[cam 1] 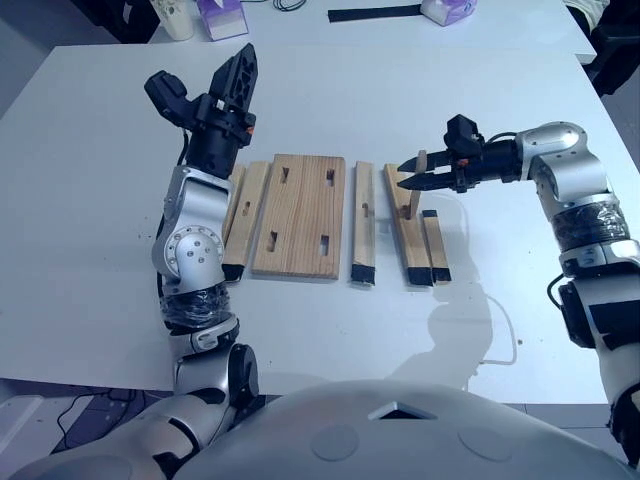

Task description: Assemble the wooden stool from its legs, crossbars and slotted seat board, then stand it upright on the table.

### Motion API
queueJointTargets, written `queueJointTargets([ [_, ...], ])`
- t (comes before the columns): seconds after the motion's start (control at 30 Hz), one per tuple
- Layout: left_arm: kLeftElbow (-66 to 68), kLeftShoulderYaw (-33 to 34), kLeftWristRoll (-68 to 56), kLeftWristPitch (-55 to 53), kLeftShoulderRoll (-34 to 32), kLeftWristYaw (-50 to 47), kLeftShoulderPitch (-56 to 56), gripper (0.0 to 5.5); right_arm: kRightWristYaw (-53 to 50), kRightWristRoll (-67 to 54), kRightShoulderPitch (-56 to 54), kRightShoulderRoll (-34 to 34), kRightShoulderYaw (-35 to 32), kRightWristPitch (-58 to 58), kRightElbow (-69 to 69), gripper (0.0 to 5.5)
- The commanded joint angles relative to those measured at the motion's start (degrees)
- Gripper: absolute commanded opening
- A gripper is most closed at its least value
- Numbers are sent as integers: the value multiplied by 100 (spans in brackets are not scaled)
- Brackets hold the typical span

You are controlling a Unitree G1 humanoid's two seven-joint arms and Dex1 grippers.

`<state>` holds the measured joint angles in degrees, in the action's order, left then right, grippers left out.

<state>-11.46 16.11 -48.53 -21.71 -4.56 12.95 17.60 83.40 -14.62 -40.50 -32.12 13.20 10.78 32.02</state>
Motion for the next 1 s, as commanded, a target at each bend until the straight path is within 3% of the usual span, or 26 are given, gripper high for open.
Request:
queueJointTargets([
  [0.03,14,-69,-63,-120,-65,141,31,252,85,26,-115,36,-97,-87,-17,130],
  [0.5,-67,-185,-111,-155,-41,341,-41,252,650,-68,-173,-21,-208,77,-190,130],
  [1.0,-63,-360,74,-93,-68,478,-219,252,859,123,-232,182,-138,-730,415,130],
])
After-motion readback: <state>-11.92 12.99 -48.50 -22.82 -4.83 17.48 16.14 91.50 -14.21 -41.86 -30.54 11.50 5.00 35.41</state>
